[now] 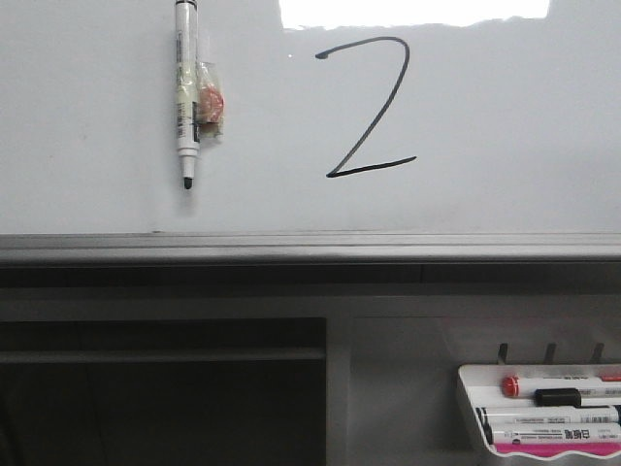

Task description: Write number 2 on whiteboard

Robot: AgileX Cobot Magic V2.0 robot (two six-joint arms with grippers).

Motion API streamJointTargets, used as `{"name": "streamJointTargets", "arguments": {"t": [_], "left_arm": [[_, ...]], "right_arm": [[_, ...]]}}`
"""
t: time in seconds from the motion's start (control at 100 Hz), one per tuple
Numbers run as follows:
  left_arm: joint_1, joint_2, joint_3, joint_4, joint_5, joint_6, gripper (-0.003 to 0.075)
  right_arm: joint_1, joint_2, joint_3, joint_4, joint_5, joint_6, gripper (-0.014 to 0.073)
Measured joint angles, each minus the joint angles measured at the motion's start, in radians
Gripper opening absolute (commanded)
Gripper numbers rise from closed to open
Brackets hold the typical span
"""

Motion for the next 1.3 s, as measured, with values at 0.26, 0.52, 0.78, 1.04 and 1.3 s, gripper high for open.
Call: {"name": "streamJointTargets", "arguments": {"t": [0.26,0.52,0.78,1.04,1.3], "left_arm": [[0.0,0.0,0.0,0.0,0.0,0.0,-0.002],[0.0,0.0,0.0,0.0,0.0,0.0,-0.002],[0.0,0.0,0.0,0.0,0.0,0.0,-0.002],[0.0,0.0,0.0,0.0,0.0,0.0,-0.002],[0.0,0.0,0.0,0.0,0.0,0.0,-0.002]], "right_arm": [[0.0,0.0,0.002,-0.179,-0.11,0.09,-0.0067],[-0.009,0.0,0.139,-0.798,-0.286,0.643,-0.0067],[-0.087,-0.019,0.233,-0.902,-0.308,0.732,-0.0067],[-0.089,-0.025,0.233,-0.955,-0.27,0.735,-0.0067],[-0.089,-0.025,0.233,-0.96,-0.268,0.737,-0.0067]]}}
